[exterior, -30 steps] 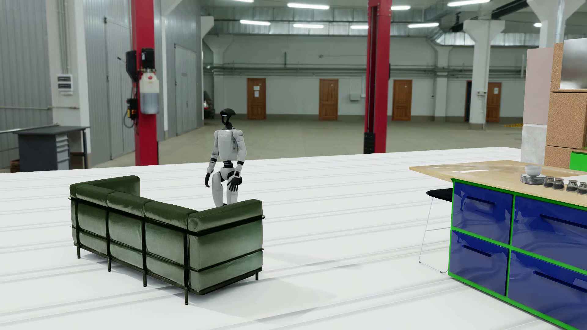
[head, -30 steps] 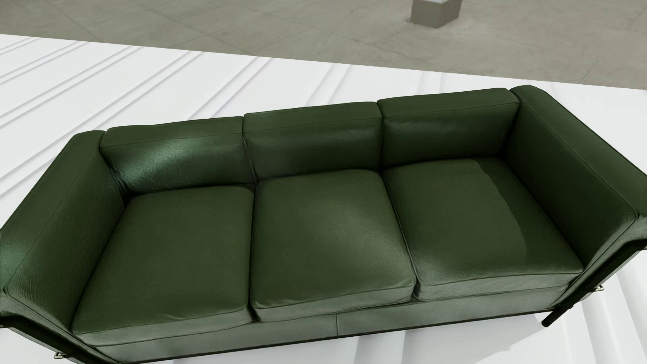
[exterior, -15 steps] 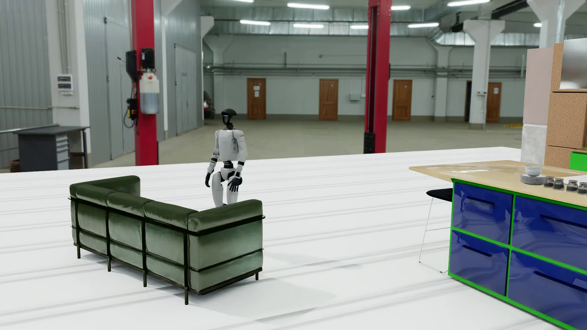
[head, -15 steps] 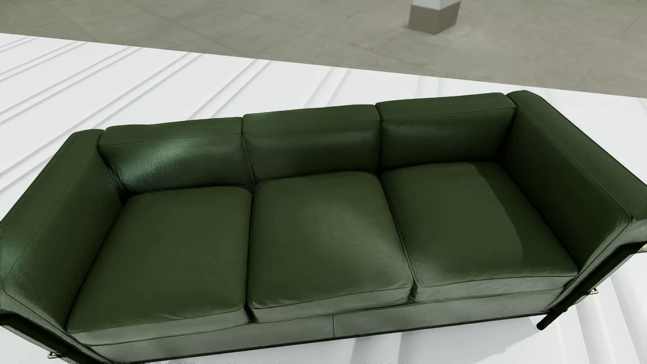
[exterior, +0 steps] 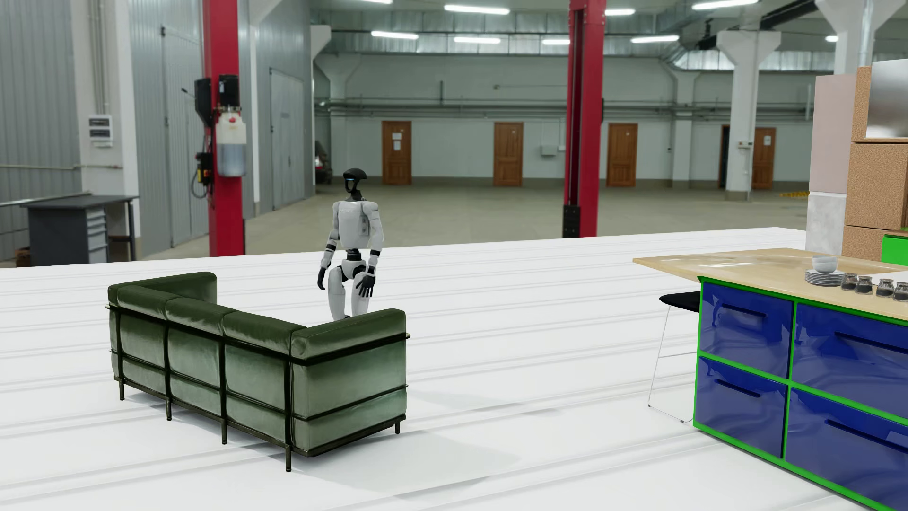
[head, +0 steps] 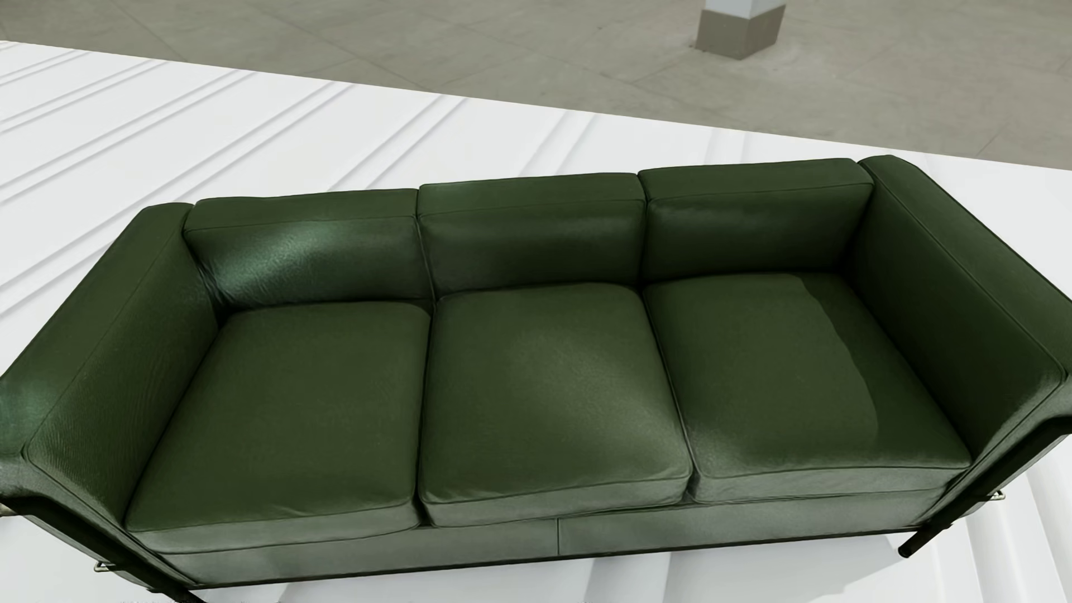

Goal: Stand still

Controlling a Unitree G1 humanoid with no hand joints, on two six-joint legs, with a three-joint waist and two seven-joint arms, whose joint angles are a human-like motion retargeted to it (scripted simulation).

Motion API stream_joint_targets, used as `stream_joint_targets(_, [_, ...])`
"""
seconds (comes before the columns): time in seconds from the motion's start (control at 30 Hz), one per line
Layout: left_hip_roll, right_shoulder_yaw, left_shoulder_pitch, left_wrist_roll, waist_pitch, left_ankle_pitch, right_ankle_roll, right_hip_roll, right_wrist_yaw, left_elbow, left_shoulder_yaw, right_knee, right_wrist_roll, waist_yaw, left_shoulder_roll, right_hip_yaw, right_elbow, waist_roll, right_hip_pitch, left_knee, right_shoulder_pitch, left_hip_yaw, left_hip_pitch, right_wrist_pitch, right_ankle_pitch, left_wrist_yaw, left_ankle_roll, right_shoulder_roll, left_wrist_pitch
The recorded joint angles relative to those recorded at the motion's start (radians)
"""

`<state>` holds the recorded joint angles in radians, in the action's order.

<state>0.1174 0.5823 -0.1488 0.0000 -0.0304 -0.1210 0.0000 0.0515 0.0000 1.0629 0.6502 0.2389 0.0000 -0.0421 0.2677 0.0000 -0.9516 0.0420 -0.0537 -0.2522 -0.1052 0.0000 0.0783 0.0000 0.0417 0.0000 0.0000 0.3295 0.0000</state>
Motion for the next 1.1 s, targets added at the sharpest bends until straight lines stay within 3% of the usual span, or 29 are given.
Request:
stream_joint_targets(0.77, [-0.006,0.018,0.003,0.0,0.007,-0.01,0.0,0.006,0.0,-0.016,0.008,0.005,0.0,-0.009,0.016,0.0,0.01,-0.012,0.001,-0.017,-0.003,0.0,-0.004,0.0,-0.005,0.0,0.0,0.001,0.0])
stream_joint_targets(1.1, [-0.006,0.033,0.002,0.0,0.016,-0.001,0.0,0.01,0.0,-0.041,0.035,0.001,0.0,-0.028,0.02,0.0,-0.001,0.016,0.0,0.003,0.021,0.0,0.0,0.0,0.0,0.0,0.0,0.017,0.0])
